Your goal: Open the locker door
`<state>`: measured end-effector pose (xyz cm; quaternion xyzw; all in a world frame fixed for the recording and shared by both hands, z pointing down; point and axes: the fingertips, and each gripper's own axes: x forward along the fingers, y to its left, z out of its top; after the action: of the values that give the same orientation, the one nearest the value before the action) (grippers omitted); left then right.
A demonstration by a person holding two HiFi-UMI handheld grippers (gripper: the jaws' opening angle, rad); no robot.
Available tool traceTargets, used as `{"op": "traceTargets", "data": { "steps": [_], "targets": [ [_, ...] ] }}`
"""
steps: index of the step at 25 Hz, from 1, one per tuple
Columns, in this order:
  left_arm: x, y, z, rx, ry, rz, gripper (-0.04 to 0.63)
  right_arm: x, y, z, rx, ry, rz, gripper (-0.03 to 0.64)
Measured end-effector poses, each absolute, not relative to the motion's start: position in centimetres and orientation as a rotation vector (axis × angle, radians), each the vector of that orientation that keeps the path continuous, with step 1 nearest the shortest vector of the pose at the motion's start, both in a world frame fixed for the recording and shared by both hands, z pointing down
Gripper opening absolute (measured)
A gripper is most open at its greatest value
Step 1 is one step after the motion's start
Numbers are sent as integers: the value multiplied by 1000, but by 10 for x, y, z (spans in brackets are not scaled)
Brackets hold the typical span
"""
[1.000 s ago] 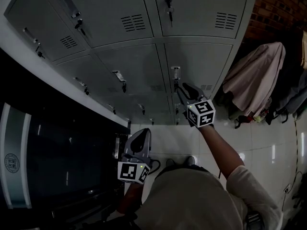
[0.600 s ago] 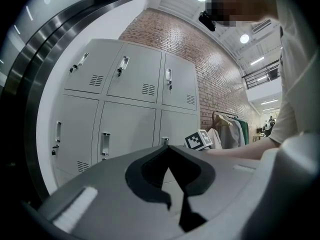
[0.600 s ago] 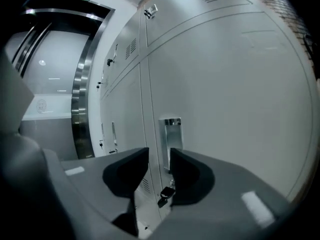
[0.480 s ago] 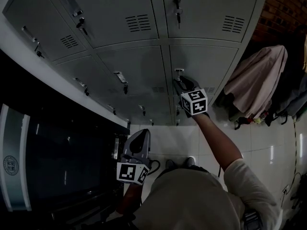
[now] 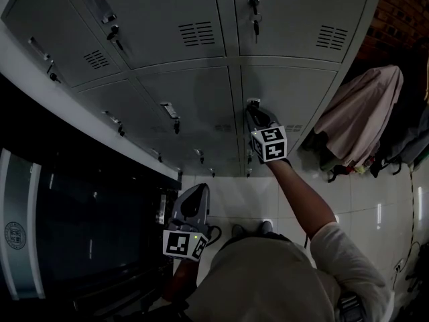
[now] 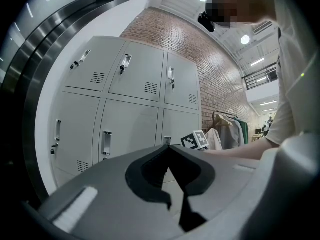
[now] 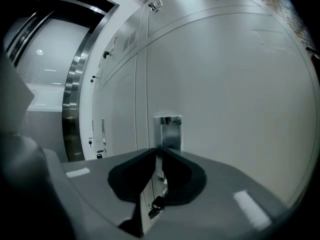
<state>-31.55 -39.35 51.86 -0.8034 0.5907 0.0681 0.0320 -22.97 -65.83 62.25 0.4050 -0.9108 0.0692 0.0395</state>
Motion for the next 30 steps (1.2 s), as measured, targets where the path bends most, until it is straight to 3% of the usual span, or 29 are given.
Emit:
{"op": "traceTargets", "data": {
  "steps": [30],
  "targets": [
    [-290,-387,520,-2581,1696,213,83,-181,-544,610,1059,-2909,20,38]
  ]
}}
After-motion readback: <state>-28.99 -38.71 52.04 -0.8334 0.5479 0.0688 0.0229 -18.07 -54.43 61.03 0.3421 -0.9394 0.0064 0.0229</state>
